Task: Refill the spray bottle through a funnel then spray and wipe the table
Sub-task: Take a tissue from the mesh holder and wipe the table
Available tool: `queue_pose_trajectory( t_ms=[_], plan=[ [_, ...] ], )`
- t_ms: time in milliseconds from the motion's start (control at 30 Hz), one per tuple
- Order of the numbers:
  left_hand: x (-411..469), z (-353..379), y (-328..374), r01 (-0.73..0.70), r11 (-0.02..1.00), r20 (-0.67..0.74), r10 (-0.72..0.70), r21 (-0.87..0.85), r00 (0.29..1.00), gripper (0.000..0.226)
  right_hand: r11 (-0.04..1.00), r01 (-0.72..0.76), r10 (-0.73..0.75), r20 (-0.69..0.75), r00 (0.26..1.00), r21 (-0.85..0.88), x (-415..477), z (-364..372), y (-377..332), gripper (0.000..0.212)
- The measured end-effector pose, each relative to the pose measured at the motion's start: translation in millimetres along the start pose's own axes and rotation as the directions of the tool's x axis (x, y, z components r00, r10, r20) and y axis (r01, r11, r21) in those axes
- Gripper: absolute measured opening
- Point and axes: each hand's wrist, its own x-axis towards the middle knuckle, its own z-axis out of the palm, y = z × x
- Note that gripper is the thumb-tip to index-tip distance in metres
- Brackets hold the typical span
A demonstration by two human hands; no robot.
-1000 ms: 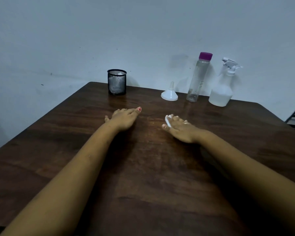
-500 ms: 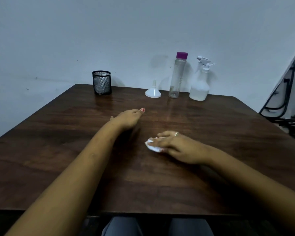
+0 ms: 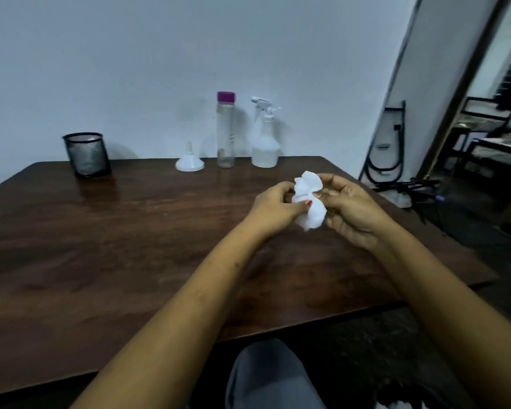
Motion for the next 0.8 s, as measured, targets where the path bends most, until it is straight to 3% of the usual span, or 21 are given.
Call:
queue_pose_trajectory(
  t_ms=[100, 200, 400, 500, 600, 667, 800],
  plan=[
    [-2.8, 44.1, 19.9, -0.051, 0.994, -0.041, 0.047, -0.096, 0.998, 0.018, 0.997, 0.065, -0.068, -0.088, 0.994, -0.033, -28.8, -30.6, -13.5, 0.026],
    [-10.4, 90.3, 35.3, -0.069, 0.988, -0.031, 0.066, -0.138, 0.997, 0.015, 0.981, 0.037, -0.060, -0.117, 0.991, -0.193, -67.1, -77.6, -24.0, 0.025],
    [-53.7, 203.1, 36.7, -0.124, 0.987, 0.276, 0.148, -0.103, 0.950, 0.019, 0.946, -0.167, 0.158, -0.054, 0.986, -0.279, -167.3, -177.4, -16.3, 0.007],
    [-69.4, 254.5, 15.1, -0.056, 0.997, 0.500, 0.079, -0.061, 0.862, 0.018, 0.872, -0.340, 0.356, -0.020, 0.934, -0.351, -208.0, -222.6, 10.0, 0.008],
    [-78.5, 297.0, -16.7, 0.122, 0.992, 0.712, -0.083, -0.005, 0.697, 0.011, 0.776, -0.509, 0.544, -0.013, 0.839, -0.373, -234.4, -260.0, 52.4, 0.020],
    [-79.4, 321.0, -41.2, 0.223, 0.972, 0.759, -0.196, 0.068, 0.621, 0.009, 0.738, -0.614, 0.627, -0.052, 0.777, -0.282, -245.2, -280.8, 93.2, 0.027],
    [-68.3, 351.2, -94.0, 0.273, 0.924, 0.746, -0.379, 0.268, 0.548, 0.017, 0.685, -0.728, 0.718, -0.195, 0.668, 0.026, -256.4, -305.9, 181.1, 0.041]
  ],
)
